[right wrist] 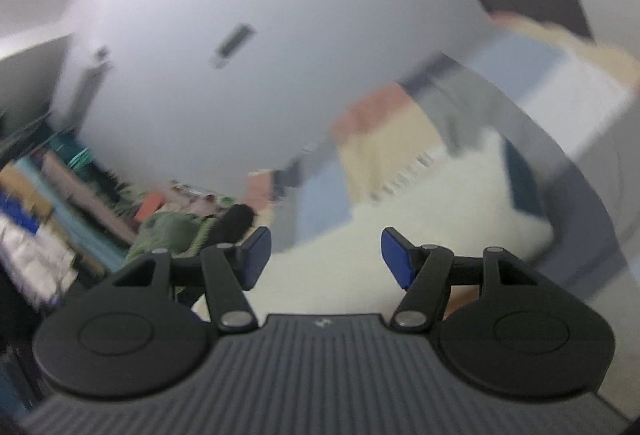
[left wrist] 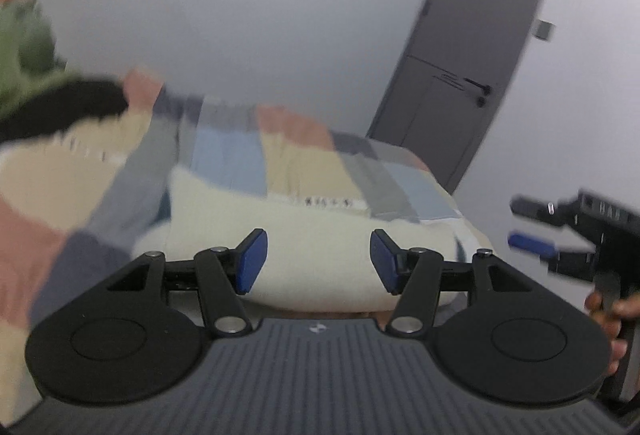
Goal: Fold large clothes
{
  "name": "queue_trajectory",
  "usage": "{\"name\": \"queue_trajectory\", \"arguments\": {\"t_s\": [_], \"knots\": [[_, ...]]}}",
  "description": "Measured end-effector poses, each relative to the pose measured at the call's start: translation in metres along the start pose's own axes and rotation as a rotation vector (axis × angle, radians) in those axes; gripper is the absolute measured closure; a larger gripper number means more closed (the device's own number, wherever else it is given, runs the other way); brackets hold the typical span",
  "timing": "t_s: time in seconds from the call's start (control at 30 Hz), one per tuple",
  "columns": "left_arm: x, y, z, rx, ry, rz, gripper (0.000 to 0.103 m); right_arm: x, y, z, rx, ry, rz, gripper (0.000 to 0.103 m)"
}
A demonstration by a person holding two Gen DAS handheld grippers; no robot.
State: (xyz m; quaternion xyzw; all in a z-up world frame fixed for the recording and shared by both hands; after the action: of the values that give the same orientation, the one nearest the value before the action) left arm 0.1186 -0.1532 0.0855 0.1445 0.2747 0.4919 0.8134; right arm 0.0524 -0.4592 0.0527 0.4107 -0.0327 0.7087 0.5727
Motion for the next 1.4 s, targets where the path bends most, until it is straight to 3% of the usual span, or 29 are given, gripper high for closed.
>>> {"name": "queue_trajectory", "arguments": {"t_s": [0.23,0.47,0.93,1.4], "knots": [[-0.028,0.054,-0.007,-0.056,-0.12,0.042,0.04,0.055,0.032,-0.012,-0.069,0.214,0.03,0.038],[-0.038,0.089,-0.032,-0.109,-0.188,0.067,0.038,0.079,0.052,-0.048,-0.13,0.376,-0.02,0.038],[-0.028,0.098,-0.084,-0.113,-0.172,0.094,0.038,0.07,0.057,-0.116,-0.057,0.43,-0.204,0.038],[-0.021,0.087,-0.102,-0.078,-0.167,0.103,0.038,0.06,0.047,-0.142,-0.034,0.416,-0.247,0.038]]}}
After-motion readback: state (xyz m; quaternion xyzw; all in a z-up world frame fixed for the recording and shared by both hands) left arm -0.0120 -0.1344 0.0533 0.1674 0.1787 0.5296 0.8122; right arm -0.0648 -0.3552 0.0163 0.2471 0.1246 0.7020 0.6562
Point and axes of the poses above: each gripper's, at about its wrist camera, not at the fingertips, and y roughly against the way its jaws point, x to its left, z to its top, the point moved 3 cm from there along -y, roughly the way its jaws point, and after that the axes turned 8 degrees about x, right-handed, at the moved point
